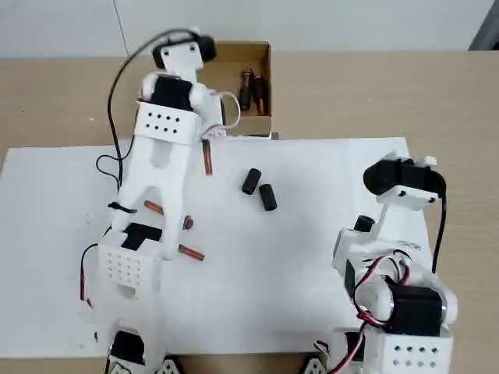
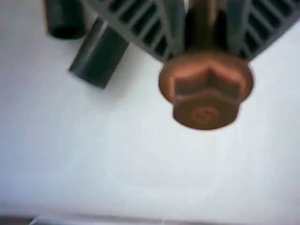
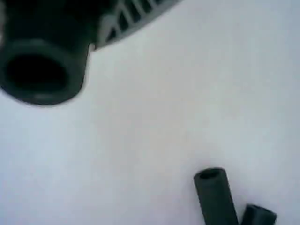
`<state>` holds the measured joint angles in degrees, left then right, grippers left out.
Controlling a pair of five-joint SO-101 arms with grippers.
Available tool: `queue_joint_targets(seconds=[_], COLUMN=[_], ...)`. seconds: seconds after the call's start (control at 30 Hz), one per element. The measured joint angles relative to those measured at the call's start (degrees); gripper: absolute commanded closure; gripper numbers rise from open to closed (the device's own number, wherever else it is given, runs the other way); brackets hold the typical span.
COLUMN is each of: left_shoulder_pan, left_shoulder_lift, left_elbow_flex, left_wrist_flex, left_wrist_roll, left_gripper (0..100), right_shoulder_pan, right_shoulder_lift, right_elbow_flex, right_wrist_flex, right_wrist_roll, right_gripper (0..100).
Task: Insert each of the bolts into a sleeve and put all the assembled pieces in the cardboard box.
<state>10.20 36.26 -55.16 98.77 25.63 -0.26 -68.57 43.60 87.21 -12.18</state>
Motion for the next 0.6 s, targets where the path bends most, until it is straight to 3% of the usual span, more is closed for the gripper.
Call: queue_joint_targets(seconds=[0.3,0.6], left_shoulder_pan=[1.32,1.32], left_shoulder_lift=[-11.60,-22.42], left_elbow_flex=[-0.70,-0.70], left_wrist_flex=[0.53,0.79], left_wrist_roll=[-6.77,-14.51], left_gripper=[100,100], right_shoulder_pan=[0.00,-0.09], right_shoulder_lift=[-1.32,-9.49], right_elbow_flex=[-2.73,-4.57], right_wrist_flex=[4.13,4.66], right_wrist_roll=[1.76,9.14], right_gripper=[99.5,99.5])
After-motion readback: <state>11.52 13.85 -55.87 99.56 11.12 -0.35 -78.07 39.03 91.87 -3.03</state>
